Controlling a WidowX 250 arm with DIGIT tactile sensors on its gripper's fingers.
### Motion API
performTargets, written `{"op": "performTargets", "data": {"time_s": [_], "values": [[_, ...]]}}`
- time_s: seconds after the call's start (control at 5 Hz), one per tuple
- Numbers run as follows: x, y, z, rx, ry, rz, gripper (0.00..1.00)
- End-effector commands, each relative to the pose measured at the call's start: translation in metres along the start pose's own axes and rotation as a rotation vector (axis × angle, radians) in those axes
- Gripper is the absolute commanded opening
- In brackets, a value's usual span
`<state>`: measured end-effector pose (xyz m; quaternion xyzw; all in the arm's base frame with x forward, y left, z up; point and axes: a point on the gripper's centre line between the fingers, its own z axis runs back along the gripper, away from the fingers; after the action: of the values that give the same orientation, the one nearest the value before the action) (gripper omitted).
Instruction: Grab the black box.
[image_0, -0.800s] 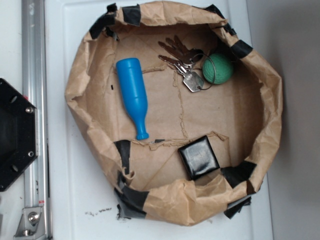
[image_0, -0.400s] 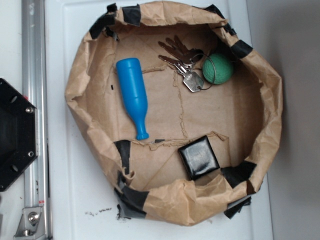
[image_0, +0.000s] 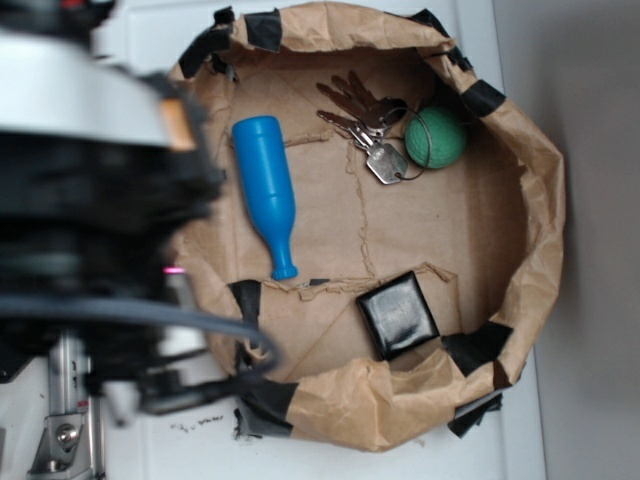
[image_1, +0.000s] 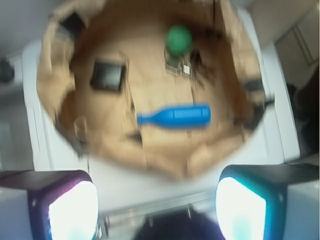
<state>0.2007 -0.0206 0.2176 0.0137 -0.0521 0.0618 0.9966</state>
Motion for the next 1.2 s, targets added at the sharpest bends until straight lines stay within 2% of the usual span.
{"op": "performTargets", "data": {"time_s": [0.0,0.2,0.4,0.6,0.8,1.0], "values": [[0.059,-0.004,-0.028,0.024,-0.061,-0.032,1.0],[0.067,-0.007,-0.035,0.006,-0.068,-0.086,1.0],[0.07,-0.017,-0.043,0.034,-0.061,-0.166,1.0],[0.064,-0.025,-0.048,0.047,-0.059,-0.227,1.0],[0.042,-0.042,-0.05,0.034,-0.043,-0.266,1.0],[0.044,-0.027,-0.048,0.01,-0.044,-0.269,1.0]]}}
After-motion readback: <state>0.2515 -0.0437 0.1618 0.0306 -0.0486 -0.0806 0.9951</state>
